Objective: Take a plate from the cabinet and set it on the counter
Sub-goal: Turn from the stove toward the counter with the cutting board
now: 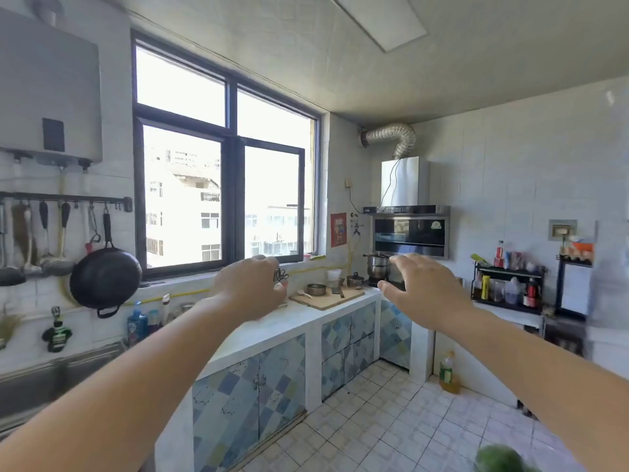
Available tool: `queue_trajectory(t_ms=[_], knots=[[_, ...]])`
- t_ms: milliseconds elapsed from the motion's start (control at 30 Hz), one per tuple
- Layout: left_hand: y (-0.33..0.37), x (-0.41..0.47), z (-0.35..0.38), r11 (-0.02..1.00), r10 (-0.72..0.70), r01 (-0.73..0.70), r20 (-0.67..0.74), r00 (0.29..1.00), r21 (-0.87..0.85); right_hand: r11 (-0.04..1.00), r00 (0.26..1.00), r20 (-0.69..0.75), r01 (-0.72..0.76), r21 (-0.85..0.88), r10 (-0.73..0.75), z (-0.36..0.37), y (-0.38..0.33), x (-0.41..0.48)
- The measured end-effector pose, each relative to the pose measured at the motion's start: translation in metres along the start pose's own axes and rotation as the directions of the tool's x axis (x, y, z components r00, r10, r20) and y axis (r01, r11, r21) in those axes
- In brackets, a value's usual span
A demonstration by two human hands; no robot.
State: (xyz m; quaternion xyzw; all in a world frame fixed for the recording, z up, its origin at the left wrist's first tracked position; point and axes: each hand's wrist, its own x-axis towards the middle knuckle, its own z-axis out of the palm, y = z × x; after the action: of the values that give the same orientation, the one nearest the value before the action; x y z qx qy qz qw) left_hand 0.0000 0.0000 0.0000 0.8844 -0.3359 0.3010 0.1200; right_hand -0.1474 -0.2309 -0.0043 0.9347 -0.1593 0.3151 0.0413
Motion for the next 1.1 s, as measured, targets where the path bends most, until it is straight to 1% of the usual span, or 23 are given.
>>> queue_trajectory(t_ms=[100,167,400,633,767,967,1100], knots=[[-0.018,0.031,0.02,0.999,-0.022,0.022,0.003,1.0,0.045,1.0,0.999,-0.034,0.005,-0.004,-0.005,0.023,0.0,0.031],[-0.022,0.052,0.035,0.999,-0.036,0.035,0.022,0.999,0.042,1.0,1.0,-0.021,0.011,-0.006,-0.011,0.037,0.0,0.049],[-0.011,0.122,0.105,0.999,0.016,-0.016,0.008,1.0,0.04,0.999,1.0,-0.013,0.008,-0.037,-0.008,0.087,0.029,0.109],[0.023,0.216,0.18,0.996,0.047,-0.046,-0.006,0.999,0.073,0.999,0.999,-0.022,-0.03,-0.017,0.03,0.15,0.105,0.18],[0.054,0.283,0.227,0.995,0.057,-0.059,0.026,0.998,0.077,0.999,1.0,0.006,-0.028,-0.041,0.028,0.181,0.162,0.224],[0.101,0.377,0.298,0.997,0.071,-0.072,0.009,0.997,0.023,0.994,0.998,0.043,-0.038,-0.103,0.043,0.22,0.244,0.287],[0.125,0.429,0.345,0.995,0.096,-0.095,0.015,0.995,-0.026,0.993,0.997,0.044,-0.061,-0.105,0.066,0.249,0.286,0.324]])
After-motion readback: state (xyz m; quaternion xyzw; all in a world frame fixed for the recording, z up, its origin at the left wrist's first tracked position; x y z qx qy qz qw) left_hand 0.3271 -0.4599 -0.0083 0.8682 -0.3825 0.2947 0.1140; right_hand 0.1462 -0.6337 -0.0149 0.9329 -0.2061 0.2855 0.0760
